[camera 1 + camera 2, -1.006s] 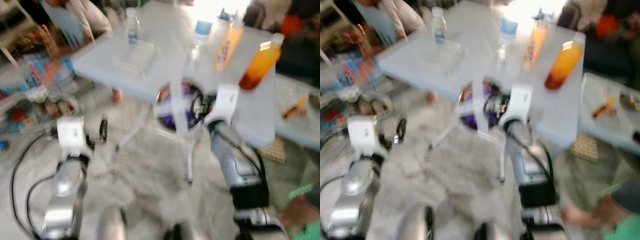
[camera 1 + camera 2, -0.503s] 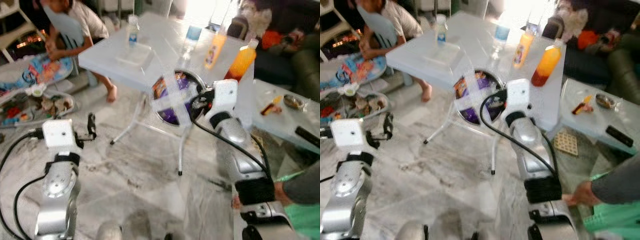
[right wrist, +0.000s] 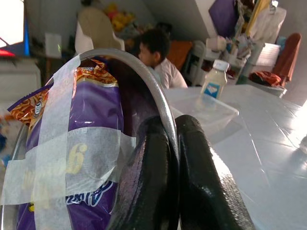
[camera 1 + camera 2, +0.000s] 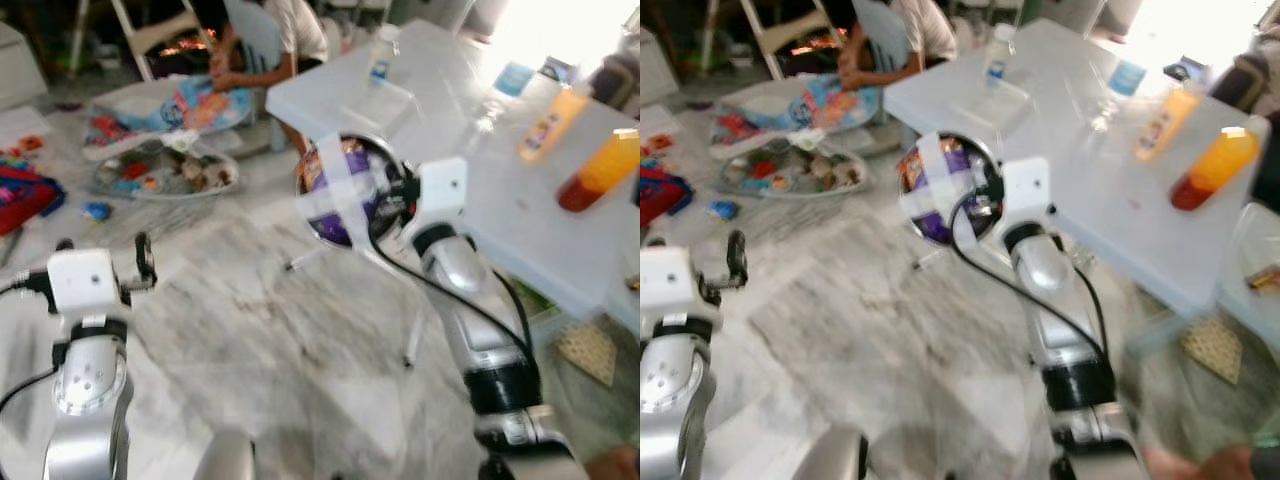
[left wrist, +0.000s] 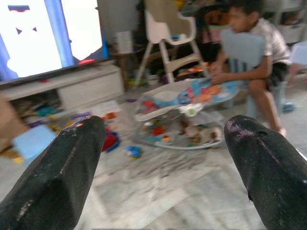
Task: Restocking fridge
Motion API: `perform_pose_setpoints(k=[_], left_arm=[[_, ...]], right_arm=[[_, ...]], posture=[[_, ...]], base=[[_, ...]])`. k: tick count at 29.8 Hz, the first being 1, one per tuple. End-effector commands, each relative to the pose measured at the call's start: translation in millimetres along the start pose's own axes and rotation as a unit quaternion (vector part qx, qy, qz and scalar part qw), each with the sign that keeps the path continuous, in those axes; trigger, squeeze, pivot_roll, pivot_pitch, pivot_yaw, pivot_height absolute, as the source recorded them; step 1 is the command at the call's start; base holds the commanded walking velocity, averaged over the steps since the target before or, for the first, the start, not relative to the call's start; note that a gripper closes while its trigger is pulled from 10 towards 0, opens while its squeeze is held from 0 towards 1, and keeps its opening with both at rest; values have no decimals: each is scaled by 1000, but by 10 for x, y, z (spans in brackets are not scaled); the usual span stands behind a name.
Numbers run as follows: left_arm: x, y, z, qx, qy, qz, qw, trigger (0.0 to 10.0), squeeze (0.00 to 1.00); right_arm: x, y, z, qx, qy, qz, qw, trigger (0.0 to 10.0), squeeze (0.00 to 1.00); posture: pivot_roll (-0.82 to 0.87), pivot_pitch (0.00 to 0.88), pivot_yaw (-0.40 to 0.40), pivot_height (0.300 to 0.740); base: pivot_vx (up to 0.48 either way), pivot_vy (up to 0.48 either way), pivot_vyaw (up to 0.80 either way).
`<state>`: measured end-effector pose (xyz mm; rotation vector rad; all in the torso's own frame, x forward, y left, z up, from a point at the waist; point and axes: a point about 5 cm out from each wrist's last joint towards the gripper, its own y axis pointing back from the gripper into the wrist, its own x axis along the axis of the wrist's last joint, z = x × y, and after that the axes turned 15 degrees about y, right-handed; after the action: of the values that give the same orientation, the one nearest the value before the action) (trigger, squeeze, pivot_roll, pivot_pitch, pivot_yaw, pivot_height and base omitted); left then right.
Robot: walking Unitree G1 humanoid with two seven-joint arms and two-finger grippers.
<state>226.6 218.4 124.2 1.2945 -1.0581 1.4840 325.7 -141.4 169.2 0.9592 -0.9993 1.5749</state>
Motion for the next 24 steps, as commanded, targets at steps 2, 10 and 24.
perform_pose_setpoints(k=[2, 10, 24], left_arm=[[-45, -52, 134, -41, -11, -10, 999, 10000, 0], [-27, -204, 250, -96, -38, -8, 995, 10000, 0], [-82, -299, 252, -109, -60, -14, 992, 10000, 0]], right_arm=[[2, 71, 143, -35, 4, 3, 999, 10000, 0], [-38, 198, 190, -71, 0, -10, 997, 10000, 0], [-75, 194, 181, -82, -11, -20, 996, 10000, 0]], posture=[[66, 17, -77, 740], [17, 17, -21, 740], [21, 31, -14, 740]], base=[[0, 0, 800], [0, 0, 800], [0, 0, 800]])
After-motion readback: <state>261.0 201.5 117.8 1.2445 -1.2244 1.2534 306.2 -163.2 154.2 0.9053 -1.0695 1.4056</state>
